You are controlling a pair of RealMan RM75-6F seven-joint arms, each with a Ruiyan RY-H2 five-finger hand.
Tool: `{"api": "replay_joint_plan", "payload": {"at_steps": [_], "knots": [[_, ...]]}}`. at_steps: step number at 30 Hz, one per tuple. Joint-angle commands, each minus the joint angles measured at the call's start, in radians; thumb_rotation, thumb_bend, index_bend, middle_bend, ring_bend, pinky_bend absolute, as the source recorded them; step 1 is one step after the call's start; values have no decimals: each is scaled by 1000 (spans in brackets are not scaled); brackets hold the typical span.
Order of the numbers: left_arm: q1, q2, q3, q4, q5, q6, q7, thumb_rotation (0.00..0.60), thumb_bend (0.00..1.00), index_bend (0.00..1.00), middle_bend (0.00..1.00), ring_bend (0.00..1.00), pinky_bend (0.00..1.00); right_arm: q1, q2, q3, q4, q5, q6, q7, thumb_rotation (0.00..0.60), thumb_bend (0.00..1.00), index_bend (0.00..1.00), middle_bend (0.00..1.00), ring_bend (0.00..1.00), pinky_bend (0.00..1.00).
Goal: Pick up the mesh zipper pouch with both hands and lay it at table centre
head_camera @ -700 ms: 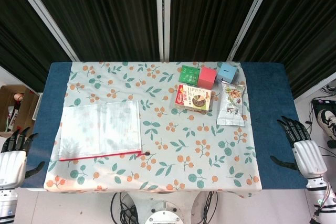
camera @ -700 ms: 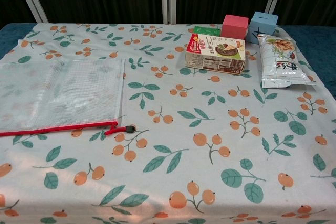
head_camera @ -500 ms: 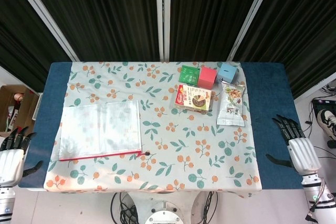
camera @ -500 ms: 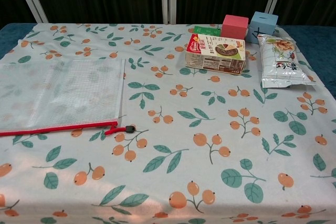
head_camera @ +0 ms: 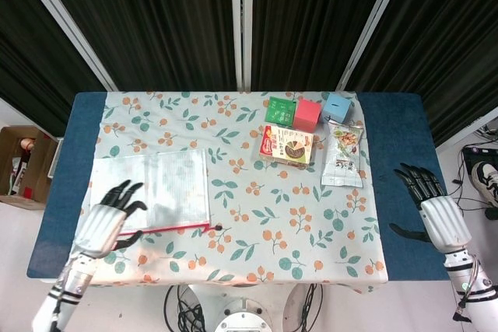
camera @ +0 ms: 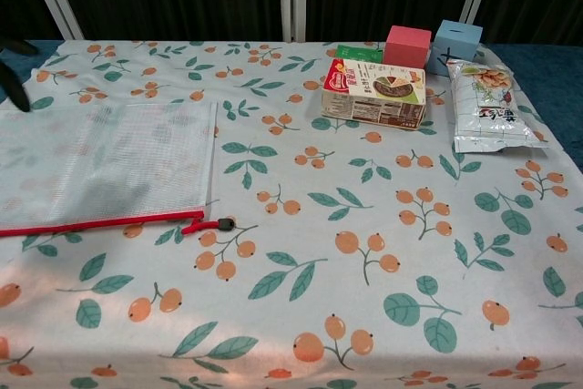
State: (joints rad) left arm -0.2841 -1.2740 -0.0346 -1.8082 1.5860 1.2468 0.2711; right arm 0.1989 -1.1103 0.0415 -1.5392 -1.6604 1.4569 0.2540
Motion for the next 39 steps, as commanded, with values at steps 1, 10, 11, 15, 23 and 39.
{"api": "replay_joint_plan", "payload": {"at_steps": [1,10,11,15,23,39], "knots": [[-112,-154,-44,12,-84,-148,135,600,239,382,99,53,162,7,1,-1,4,-9,1,5,600,28,0,26,0,33],[-177,-355,-63,81,-294,-218,346,600,261,395,99,52,162,19,-20,-10,41,-8,-14,33,600,28,0,27,0,34],[-179,-367,-63,80,-311,-215,360,600,261,396,99,52,162,19,-21,-10,45,-8,-14,37,600,28,0,27,0,33],[-199,-424,-72,96,-392,-209,421,600,273,397,99,52,162,21,-28,-14,58,-10,-12,49,600,28,0,26,0,33],[-241,-508,-75,147,-504,-171,559,600,295,404,99,52,162,18,-32,-22,75,-12,-2,79,600,27,0,27,0,33],[-259,-523,-37,164,-540,-117,573,600,362,478,99,51,162,7,-33,-37,100,-11,14,122,600,28,0,27,0,34]]}}
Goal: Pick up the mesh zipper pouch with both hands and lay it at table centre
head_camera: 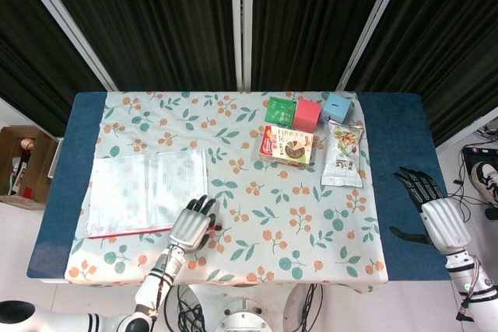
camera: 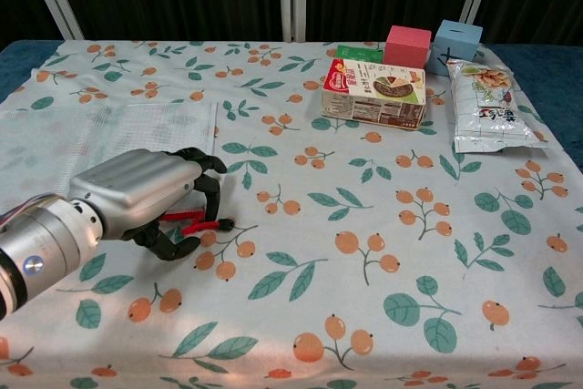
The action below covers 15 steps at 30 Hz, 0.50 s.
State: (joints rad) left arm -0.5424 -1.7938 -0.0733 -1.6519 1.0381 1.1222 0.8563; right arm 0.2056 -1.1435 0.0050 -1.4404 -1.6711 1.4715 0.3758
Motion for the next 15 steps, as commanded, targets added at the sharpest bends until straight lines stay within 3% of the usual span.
{"api": "replay_joint_plan", "payload": {"at_steps": [1,15], "knots": [[-1,-5,2,11,11,11,-17,600,366,482,99,51,162,0,0,-1,1,1,-1,0,600,27,0,27,0,34],[-14,-9,3,29,5,21,-54,600,439,550,130,52,162,6,1,-3,-1,7,-14,-1,600,28,0,27,0,34]]}}
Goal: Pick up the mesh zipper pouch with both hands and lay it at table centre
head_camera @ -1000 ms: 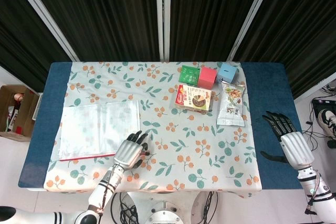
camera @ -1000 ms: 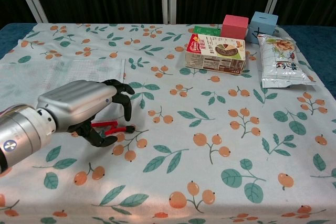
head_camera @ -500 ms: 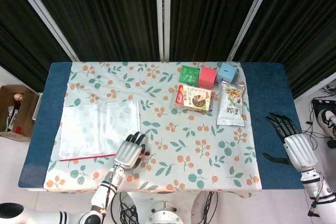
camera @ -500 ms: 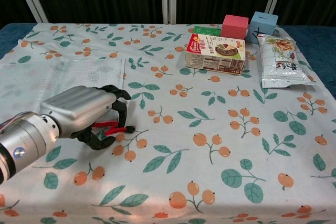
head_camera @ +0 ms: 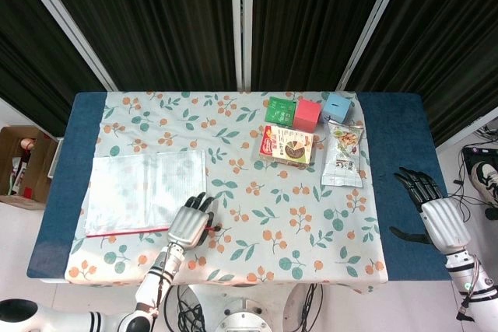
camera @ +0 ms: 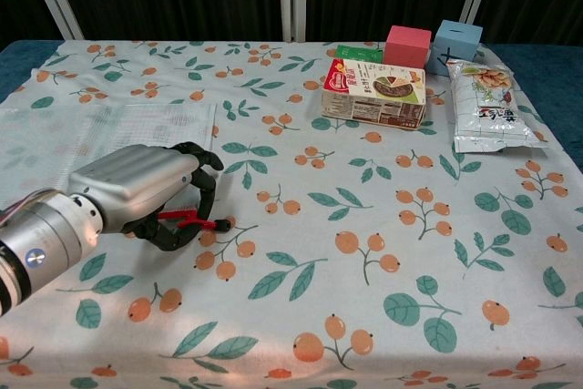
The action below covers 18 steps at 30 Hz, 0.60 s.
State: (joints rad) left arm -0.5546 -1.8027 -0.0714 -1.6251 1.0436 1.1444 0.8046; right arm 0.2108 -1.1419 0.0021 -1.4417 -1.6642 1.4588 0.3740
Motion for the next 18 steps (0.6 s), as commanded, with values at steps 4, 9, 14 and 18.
{"api": "replay_joint_plan", "payload": {"at_steps": [4,9,14,18], "knots": [[-4,-1,6,5,-6,-1,-6,600,450,566,138,52,162,1,0,-2,1,1,-3,4,600,27,0,27,0,34],[2,1,16,-2,40,15,-50,600,470,597,164,53,162,1,0,-3,4,1,-2,10,600,28,0,27,0,34],[12,30,27,-52,135,31,-155,600,484,611,176,61,162,7,2,-6,3,-11,-2,26,600,28,0,27,0,34],[16,64,20,-92,209,40,-258,600,487,611,177,61,162,22,5,-3,-3,-27,-4,35,600,28,0,29,0,34]]}}
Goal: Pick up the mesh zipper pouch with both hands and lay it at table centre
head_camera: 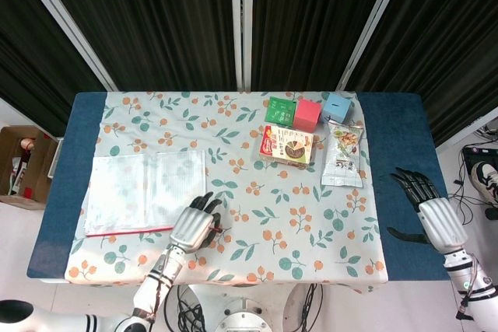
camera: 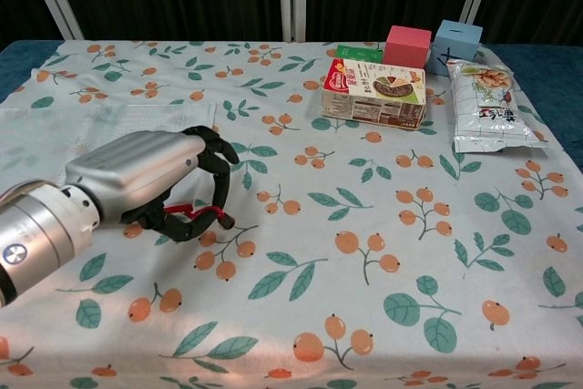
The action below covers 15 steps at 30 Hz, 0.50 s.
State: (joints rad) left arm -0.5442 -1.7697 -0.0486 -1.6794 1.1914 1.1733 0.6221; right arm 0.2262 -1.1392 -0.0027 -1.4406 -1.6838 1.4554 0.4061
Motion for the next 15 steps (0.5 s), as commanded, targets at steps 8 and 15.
{"api": "replay_joint_plan", "payload": {"at_steps": [8,15], "knots": [[29,96,-32,-109,210,93,-263,600,496,617,179,62,163,86,58,22,-53,-63,-27,91,600,28,0,47,0,38],[26,164,-91,-177,263,125,-363,600,500,625,179,61,163,227,99,62,-101,-71,-165,201,600,33,38,86,0,45]]}}
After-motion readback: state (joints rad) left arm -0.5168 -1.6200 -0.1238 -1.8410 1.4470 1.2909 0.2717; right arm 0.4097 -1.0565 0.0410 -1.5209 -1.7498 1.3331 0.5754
